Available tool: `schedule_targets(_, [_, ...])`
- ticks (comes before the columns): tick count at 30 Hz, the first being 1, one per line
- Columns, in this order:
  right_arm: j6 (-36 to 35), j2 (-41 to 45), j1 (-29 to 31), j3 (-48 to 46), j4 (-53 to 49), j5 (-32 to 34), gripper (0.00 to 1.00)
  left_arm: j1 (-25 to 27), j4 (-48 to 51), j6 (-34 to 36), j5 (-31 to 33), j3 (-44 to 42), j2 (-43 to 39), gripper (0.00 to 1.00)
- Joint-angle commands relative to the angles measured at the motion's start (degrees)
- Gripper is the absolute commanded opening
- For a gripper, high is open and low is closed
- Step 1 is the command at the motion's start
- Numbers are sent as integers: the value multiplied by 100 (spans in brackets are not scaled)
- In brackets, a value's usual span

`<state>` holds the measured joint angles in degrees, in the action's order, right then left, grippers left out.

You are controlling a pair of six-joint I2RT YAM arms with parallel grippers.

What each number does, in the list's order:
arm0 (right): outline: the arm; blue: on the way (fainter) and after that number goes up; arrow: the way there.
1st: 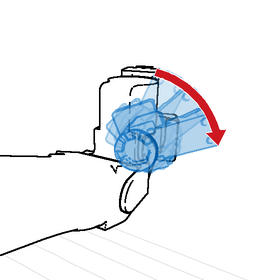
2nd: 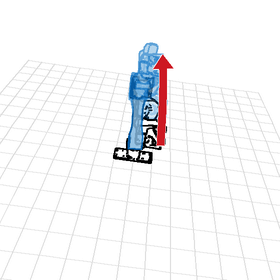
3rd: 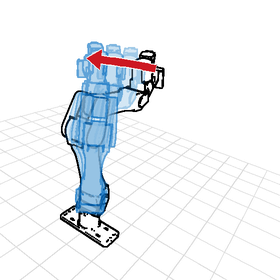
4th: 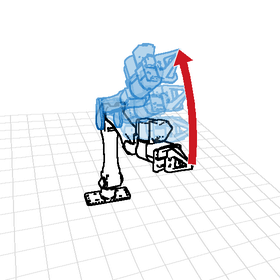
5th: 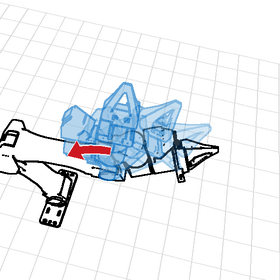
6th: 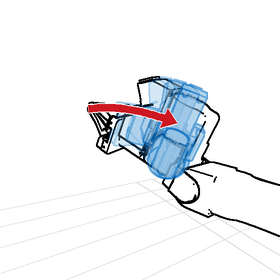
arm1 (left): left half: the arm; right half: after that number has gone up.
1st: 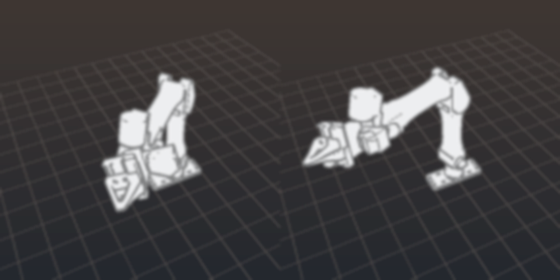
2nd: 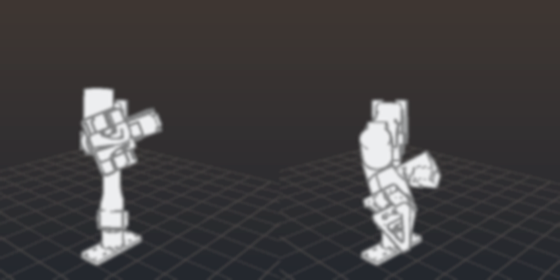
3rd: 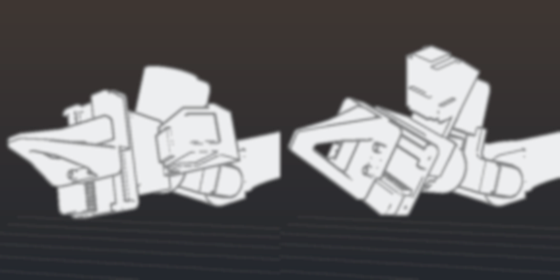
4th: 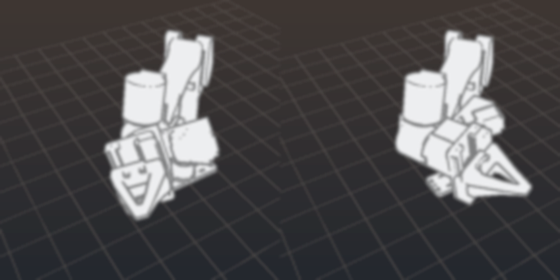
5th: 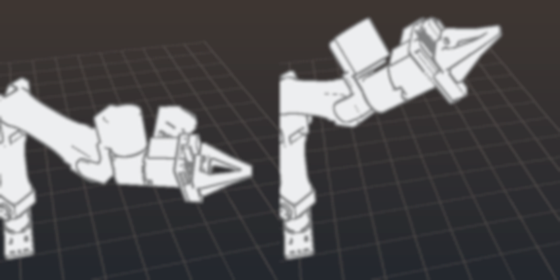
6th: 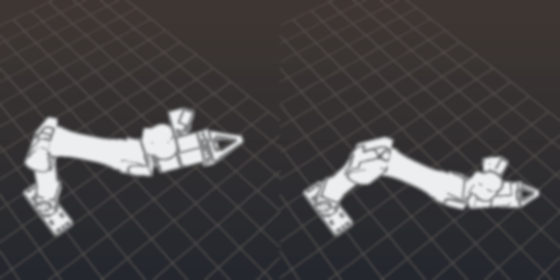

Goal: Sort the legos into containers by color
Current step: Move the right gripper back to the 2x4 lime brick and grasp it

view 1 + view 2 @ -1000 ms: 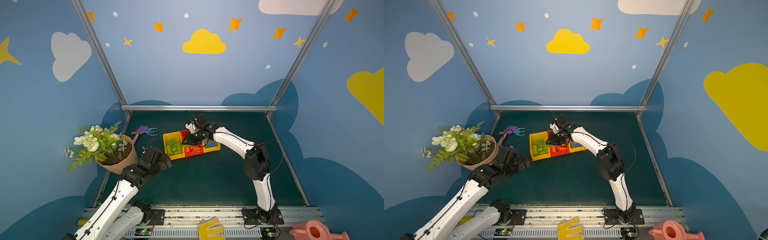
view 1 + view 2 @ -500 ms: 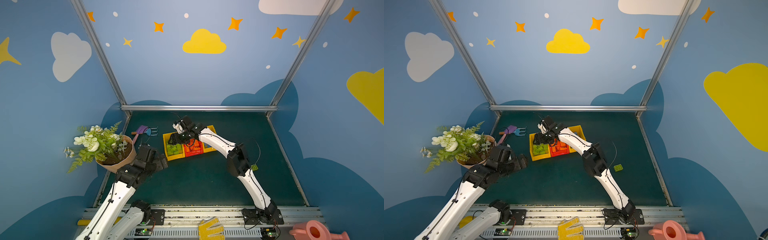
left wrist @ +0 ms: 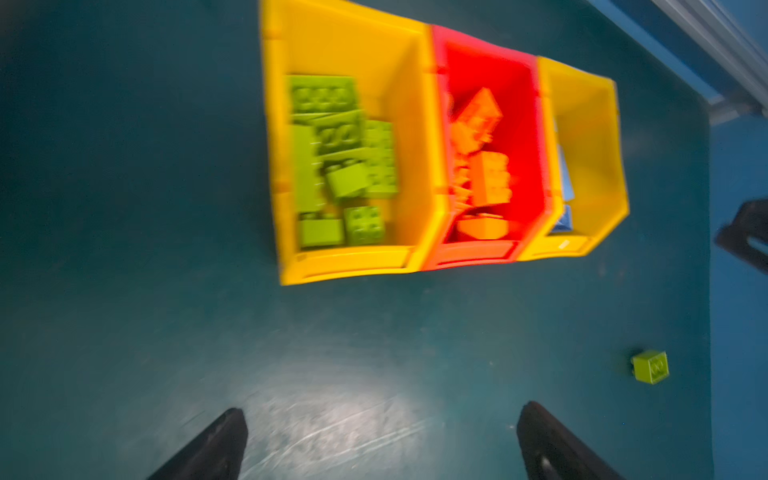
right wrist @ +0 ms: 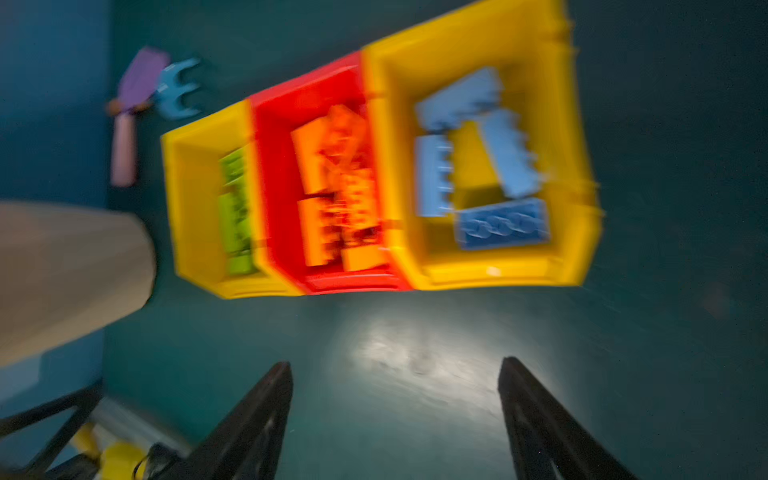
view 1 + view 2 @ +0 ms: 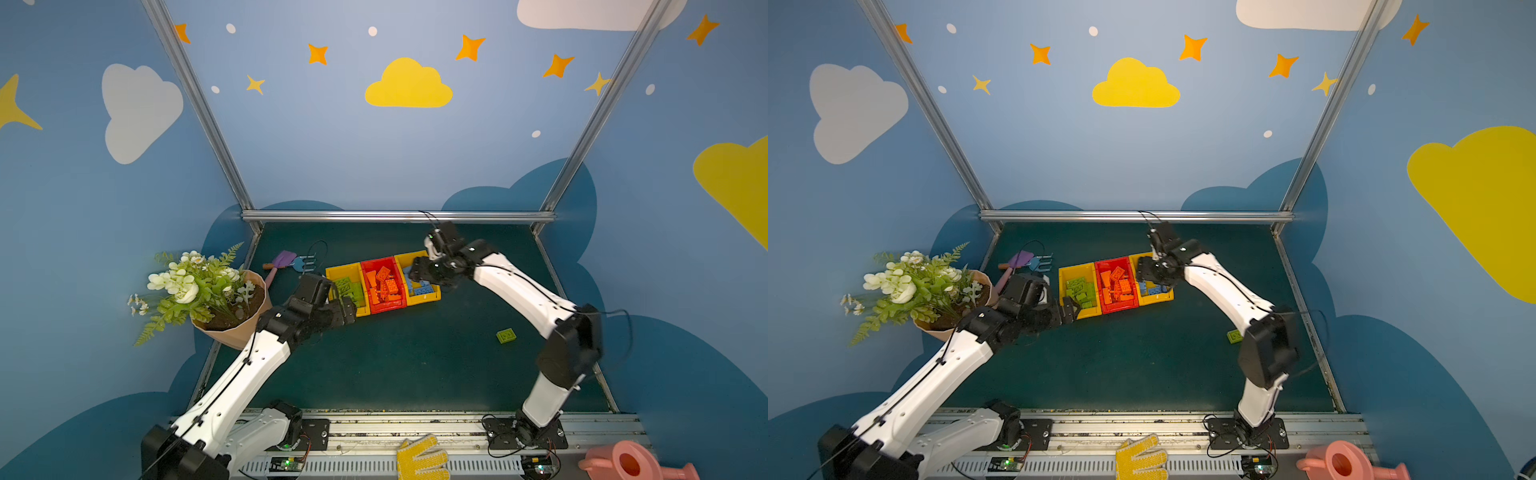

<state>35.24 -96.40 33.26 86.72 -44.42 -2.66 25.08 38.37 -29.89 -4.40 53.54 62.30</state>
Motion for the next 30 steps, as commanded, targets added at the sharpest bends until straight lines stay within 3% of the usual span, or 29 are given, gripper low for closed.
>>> schedule_targets(1, [739, 891, -522, -1354, -481, 716, 76, 640, -621, 353, -94, 509, 511, 100])
schedule_targets(7, [1116, 2361, -1662, -2930, -666, 971, 76, 1701, -1023, 577, -470, 1390, 1755, 100])
schedule_targets(13, [1314, 2829, -2640, -3849, -244, 640, 76, 2049, -907, 704, -729, 2018, 2371, 100])
schedule_targets(19, [1228, 2427, -3253, -4160, 208, 222, 75, 2080, -790, 638, -695, 1969, 2320, 100])
schedule_targets(30, [1039, 1236, -3500, -3932, 837, -16, 70, 2075, -519, 586, -229, 1652, 1901, 100])
